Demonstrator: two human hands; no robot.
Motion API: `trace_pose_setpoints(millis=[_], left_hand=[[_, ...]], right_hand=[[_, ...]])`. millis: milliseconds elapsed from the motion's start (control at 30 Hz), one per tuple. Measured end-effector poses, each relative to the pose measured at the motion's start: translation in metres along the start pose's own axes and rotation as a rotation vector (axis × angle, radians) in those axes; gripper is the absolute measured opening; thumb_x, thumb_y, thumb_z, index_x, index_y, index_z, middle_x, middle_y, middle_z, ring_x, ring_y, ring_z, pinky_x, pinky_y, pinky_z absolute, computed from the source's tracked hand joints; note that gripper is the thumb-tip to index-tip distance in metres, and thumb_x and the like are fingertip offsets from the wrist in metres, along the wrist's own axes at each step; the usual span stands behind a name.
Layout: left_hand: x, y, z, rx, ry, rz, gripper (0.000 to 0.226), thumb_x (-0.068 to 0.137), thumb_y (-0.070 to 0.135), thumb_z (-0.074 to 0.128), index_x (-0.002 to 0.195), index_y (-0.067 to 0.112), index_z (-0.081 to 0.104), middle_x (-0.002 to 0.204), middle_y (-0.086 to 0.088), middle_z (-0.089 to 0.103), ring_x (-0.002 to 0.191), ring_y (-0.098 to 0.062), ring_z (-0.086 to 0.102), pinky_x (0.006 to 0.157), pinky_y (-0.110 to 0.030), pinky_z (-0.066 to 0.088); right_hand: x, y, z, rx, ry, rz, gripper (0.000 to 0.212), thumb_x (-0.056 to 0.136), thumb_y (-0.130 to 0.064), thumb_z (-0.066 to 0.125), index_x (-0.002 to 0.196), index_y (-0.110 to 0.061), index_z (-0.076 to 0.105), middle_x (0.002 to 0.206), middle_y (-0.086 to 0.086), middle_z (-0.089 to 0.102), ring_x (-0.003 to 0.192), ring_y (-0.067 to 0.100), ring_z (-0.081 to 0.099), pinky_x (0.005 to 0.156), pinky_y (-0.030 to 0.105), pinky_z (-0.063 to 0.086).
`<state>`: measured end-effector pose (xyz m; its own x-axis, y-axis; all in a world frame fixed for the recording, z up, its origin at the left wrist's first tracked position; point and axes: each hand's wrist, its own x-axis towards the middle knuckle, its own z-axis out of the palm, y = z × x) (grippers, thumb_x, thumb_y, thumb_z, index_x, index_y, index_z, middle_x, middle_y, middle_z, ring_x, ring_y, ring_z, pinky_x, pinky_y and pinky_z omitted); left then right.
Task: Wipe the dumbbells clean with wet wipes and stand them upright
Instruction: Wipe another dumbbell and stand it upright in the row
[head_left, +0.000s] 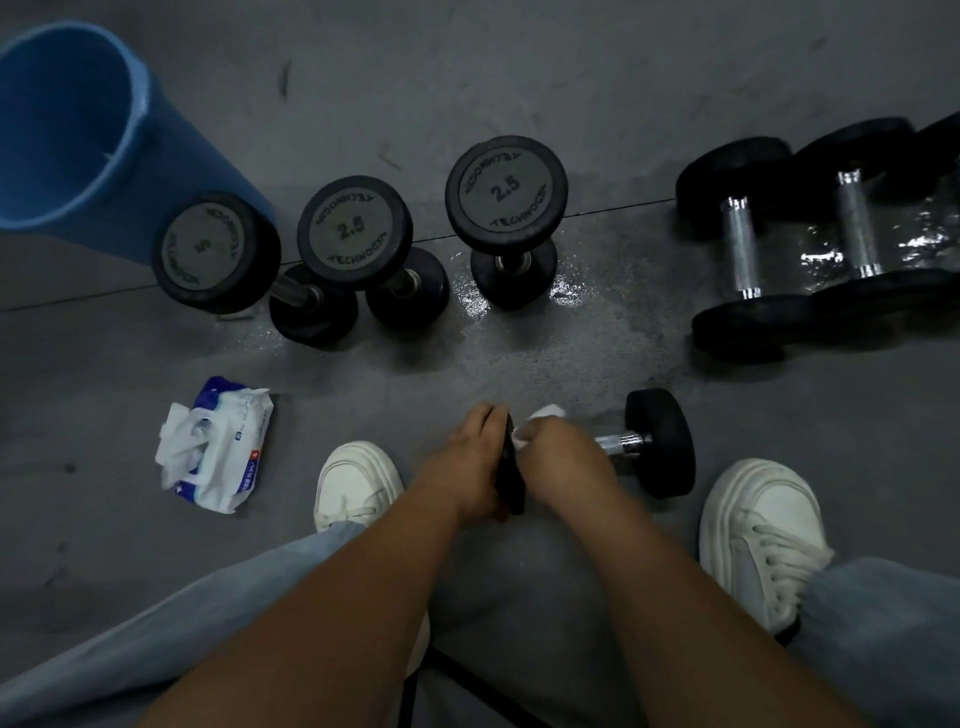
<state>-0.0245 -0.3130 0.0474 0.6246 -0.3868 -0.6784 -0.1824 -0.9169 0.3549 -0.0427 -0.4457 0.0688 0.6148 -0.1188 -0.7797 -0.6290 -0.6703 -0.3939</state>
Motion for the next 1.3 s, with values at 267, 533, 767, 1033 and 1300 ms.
trace_pose_setpoints(millis=[267, 533, 767, 1033, 1300], left_hand=[[0.011, 0.002, -0.02, 0.027, -0.081, 0.025, 0.12, 0.062, 0.03, 0.09, 0.154, 0.017, 0.014, 0.154, -0.002, 0.02, 0.135, -0.029, 0.04, 0.106, -0.037, 0.04], [-0.033, 0.01, 0.005, 0.253, 0.267, 0.035, 0.097, 0.085, 0.042, 0.068, 0.157, 0.015, 0.009, 0.164, -0.003, 0.012, 0.148, -0.021, 0.024, 0.113, -0.034, 0.028], [-0.019, 0.026, 0.019, 0.256, 0.243, -0.092, 0.108, 0.084, 0.041, 0.07, 0.156, 0.014, -0.006, 0.164, -0.007, -0.002, 0.146, -0.025, 0.023, 0.11, -0.04, 0.035], [0.016, 0.015, -0.029, 0.199, 0.095, -0.029, 0.088, 0.073, 0.033, 0.079, 0.142, 0.018, 0.026, 0.145, 0.0, 0.03, 0.111, -0.031, 0.058, 0.079, -0.04, 0.049], [0.038, 0.013, -0.056, 0.273, -0.086, -0.055, 0.113, 0.056, 0.04, 0.089, 0.145, 0.017, 0.023, 0.147, -0.002, 0.037, 0.123, -0.03, 0.052, 0.091, -0.037, 0.045]], right_hand=[[-0.012, 0.004, 0.015, 0.129, -0.03, 0.065, 0.034, 0.096, -0.026, 0.04, 0.127, -0.016, 0.052, 0.117, 0.012, 0.062, 0.106, 0.031, 0.059, 0.087, 0.039, 0.048], [-0.03, 0.021, 0.031, 0.513, -0.027, 0.072, 0.054, 0.095, -0.06, 0.026, 0.128, -0.031, 0.057, 0.128, 0.001, 0.061, 0.115, 0.018, 0.056, 0.095, 0.029, 0.037], [-0.014, 0.021, 0.026, 0.391, -0.104, 0.047, 0.046, 0.094, -0.064, 0.032, 0.13, -0.041, 0.05, 0.13, 0.001, 0.06, 0.118, 0.019, 0.057, 0.098, 0.028, 0.038], [0.01, -0.004, 0.014, 0.354, 0.01, 0.036, 0.042, 0.102, -0.042, 0.026, 0.128, -0.024, 0.054, 0.139, 0.006, 0.052, 0.126, 0.026, 0.049, 0.107, 0.036, 0.035], [0.003, 0.009, 0.016, 0.202, -0.017, -0.027, 0.052, 0.099, -0.027, 0.039, 0.148, -0.038, 0.026, 0.137, 0.009, 0.052, 0.117, 0.026, 0.055, 0.091, 0.031, 0.039]])
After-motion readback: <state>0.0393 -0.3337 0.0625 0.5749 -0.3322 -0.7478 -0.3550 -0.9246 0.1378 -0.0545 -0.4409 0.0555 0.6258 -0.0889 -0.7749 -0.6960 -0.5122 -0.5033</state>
